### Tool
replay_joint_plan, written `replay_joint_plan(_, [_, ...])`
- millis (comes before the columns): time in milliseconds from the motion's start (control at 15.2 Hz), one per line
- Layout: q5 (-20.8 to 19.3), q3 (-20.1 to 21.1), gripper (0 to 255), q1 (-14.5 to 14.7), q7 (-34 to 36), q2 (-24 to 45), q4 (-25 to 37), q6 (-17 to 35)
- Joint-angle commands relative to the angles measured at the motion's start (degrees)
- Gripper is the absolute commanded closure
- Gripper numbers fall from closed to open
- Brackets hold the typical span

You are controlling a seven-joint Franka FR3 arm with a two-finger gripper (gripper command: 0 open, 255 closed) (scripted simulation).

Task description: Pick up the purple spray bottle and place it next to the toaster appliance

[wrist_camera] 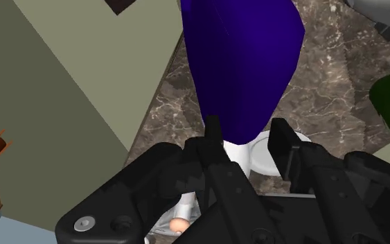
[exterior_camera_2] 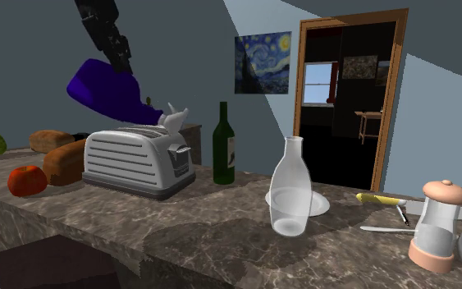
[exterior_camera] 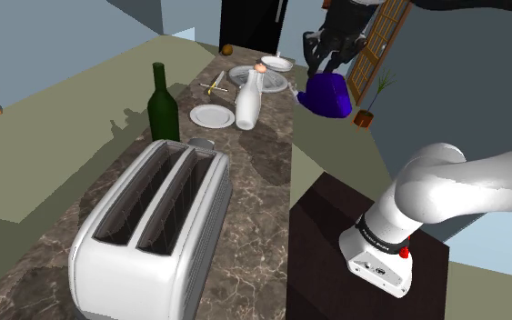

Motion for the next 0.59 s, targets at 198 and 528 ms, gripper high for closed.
replay_joint_plan(198, [4.28, 5.66, 255, 2.76, 5.51, -3.74, 0.65, -5.22])
replay_joint_plan(528, [7.17, 9.24, 255, 4.42, 8.98, -5.72, -0.07, -6.81])
